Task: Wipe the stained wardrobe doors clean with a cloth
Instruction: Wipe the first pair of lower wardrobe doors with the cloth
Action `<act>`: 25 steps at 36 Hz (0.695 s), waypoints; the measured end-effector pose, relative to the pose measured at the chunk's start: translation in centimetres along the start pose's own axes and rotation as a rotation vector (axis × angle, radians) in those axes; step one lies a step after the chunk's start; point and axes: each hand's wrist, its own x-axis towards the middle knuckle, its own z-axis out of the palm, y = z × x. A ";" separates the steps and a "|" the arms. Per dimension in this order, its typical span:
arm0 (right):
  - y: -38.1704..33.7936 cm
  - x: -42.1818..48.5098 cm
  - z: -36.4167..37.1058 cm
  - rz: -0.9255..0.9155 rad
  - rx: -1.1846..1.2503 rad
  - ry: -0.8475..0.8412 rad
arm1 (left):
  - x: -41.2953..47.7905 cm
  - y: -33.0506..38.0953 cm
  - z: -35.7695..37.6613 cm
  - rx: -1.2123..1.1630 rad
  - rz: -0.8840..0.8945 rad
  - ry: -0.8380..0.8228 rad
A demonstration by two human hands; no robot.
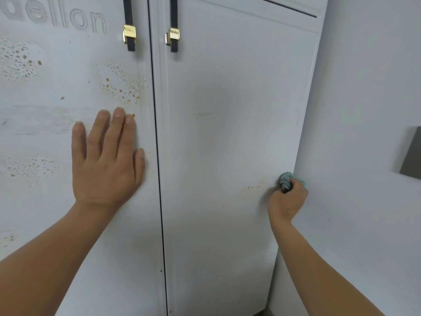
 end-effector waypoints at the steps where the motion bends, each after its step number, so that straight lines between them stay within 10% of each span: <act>1: -0.1 -0.8 0.3 -0.030 -0.001 -0.006 | 0.0 0.0 0.0 0.004 0.000 0.000; 8: 2.5 -5.0 -0.8 -0.709 -0.138 -0.211 | -0.1 -0.1 0.0 0.015 0.001 -0.004; 16: -1.4 -1.0 -0.2 -0.065 0.088 -0.005 | 0.0 0.0 0.0 0.014 -0.001 -0.011; 25: 3.4 -8.7 0.0 -0.688 -0.087 -0.252 | -0.1 0.0 0.0 0.020 0.002 -0.006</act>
